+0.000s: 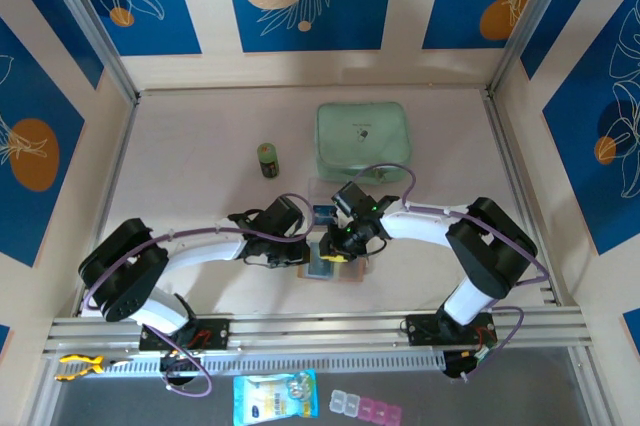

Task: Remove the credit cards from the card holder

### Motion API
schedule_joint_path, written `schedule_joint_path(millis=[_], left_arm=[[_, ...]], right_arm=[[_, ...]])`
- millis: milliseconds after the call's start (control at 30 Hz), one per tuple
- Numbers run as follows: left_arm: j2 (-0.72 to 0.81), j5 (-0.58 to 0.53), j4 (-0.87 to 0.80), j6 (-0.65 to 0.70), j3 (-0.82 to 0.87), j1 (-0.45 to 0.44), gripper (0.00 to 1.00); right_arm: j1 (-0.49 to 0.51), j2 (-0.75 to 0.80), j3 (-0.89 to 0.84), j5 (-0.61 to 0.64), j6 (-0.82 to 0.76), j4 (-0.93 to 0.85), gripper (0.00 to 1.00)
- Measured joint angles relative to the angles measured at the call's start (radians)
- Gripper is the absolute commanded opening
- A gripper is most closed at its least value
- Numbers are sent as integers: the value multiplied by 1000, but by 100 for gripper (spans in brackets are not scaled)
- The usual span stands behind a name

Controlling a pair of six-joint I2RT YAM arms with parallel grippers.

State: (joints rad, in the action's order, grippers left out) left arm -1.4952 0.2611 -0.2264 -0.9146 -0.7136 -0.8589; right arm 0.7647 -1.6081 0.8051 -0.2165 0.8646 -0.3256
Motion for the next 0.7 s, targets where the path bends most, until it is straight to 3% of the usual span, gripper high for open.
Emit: schedule_joint_path(millis=[700], left_arm=[[-33, -8, -16, 25, -24, 23, 14]], right_arm=[[0, -32, 40, 2, -53, -9, 28]])
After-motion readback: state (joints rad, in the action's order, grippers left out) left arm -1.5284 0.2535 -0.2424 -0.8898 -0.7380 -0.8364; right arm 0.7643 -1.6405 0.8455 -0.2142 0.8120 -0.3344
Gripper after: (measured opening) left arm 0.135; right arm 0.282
